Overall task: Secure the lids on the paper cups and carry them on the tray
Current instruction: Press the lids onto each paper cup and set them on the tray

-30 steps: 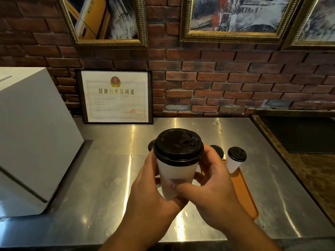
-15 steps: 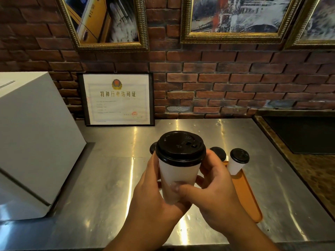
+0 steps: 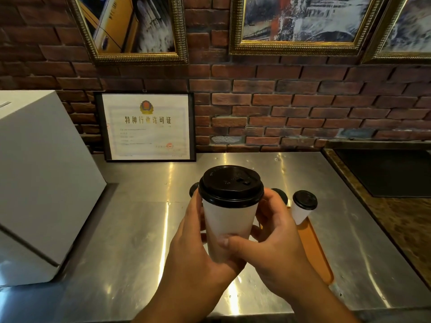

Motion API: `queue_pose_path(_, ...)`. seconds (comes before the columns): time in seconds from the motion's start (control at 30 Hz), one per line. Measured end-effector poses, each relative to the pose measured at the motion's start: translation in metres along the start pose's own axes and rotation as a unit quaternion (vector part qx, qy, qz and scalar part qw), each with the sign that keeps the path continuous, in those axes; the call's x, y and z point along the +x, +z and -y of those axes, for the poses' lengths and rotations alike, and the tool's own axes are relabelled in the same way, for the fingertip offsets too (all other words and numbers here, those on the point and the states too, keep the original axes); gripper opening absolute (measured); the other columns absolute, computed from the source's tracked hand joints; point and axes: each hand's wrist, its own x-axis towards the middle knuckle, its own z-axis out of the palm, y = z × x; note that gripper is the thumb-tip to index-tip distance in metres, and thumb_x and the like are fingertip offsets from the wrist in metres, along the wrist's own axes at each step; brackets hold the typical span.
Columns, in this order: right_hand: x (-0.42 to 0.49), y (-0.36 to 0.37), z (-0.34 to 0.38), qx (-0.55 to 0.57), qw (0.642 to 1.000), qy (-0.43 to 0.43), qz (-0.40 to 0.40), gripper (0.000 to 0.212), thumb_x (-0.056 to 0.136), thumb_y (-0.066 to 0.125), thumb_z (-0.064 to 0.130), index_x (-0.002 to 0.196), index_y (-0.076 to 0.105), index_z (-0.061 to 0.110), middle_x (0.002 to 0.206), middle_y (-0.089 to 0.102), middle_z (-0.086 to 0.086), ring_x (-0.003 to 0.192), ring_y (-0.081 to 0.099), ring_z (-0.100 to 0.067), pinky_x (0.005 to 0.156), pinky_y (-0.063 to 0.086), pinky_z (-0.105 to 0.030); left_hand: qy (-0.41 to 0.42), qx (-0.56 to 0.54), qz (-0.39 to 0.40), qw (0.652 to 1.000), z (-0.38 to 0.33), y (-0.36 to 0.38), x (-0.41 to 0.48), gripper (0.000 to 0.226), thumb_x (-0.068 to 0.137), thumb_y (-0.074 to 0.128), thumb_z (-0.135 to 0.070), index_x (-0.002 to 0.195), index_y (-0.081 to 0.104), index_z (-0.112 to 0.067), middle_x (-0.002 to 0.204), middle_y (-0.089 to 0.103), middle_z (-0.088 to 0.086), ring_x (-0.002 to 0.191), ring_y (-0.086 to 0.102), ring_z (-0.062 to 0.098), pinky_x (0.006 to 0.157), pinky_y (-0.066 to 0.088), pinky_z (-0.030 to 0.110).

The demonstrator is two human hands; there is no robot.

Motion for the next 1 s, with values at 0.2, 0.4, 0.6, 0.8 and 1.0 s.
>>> queue_pose_path(0.2, 0.0004, -0.0008, 0.0029, -0.002, 1.0, -0.001, 0.006, 0.089, 0.06, 0.096, 0.02, 0.132, 0.053, 0.049, 0.123, 0.069, 0.027, 0.115, 0.065, 0.006, 0.079, 0.058, -0.012, 0.005, -0.005, -0.005, 1.0, 0.0001, -0.0012, 0.0034, 0.119, 0.055, 0.08, -0.085, 0.154, 0.015, -0.067, 0.14, 0.043, -0.047, 0.125, 0.048, -0.019, 0.075, 0.046, -0.002)
queue_pose_path(0.4, 0.0025, -0.0028, 0.0031, 0.004, 1.0, 0.0, -0.007, 0.088, 0.062, 0.101, 0.019, 0.131, 0.054, 0.048, 0.12, 0.07, 0.025, 0.113, 0.066, 0.003, 0.079, 0.061, -0.018, 0.004, 0.005, 0.005, 1.0, 0.0005, 0.0014, 0.003, 0.12, 0.056, 0.081, -0.079, 0.153, 0.011, -0.069, 0.137, 0.042, -0.049, 0.125, 0.047, -0.019, 0.073, 0.044, -0.004)
queue_pose_path(0.6, 0.0028, -0.0036, 0.0018, 0.022, 1.0, -0.005, -0.004, 0.087, 0.06, 0.097, 0.027, 0.131, 0.055, 0.05, 0.125, 0.069, 0.024, 0.118, 0.065, 0.001, 0.083, 0.061, -0.019, 0.008, 0.008, 0.004, 1.0, -0.0024, 0.0, 0.0051, 0.114, 0.059, 0.08, -0.075, 0.152, 0.015, -0.069, 0.139, 0.045, -0.044, 0.125, 0.051, -0.012, 0.082, 0.051, 0.004)
queue_pose_path(0.8, 0.0044, -0.0053, 0.0033, 0.026, 1.0, -0.014, -0.005, 0.078, 0.059, 0.098, 0.032, 0.121, 0.06, 0.059, 0.124, 0.071, 0.02, 0.118, 0.067, -0.004, 0.082, 0.064, -0.025, 0.006, 0.025, 0.01, 1.0, -0.0066, 0.0037, 0.0035, 0.117, 0.061, 0.087, -0.067, 0.15, 0.012, -0.069, 0.142, 0.046, -0.038, 0.126, 0.058, 0.004, 0.096, 0.057, 0.019)
queue_pose_path(1.0, 0.0041, -0.005, 0.0007, 0.034, 0.999, -0.005, -0.013, 0.082, 0.06, 0.096, 0.026, 0.128, 0.057, 0.049, 0.121, 0.071, 0.024, 0.116, 0.065, 0.002, 0.077, 0.061, -0.017, -0.002, 0.013, 0.015, 1.0, -0.0086, 0.0031, 0.0038, 0.113, 0.063, 0.087, -0.063, 0.152, 0.018, -0.064, 0.139, 0.051, -0.032, 0.123, 0.061, 0.009, 0.096, 0.061, 0.029)
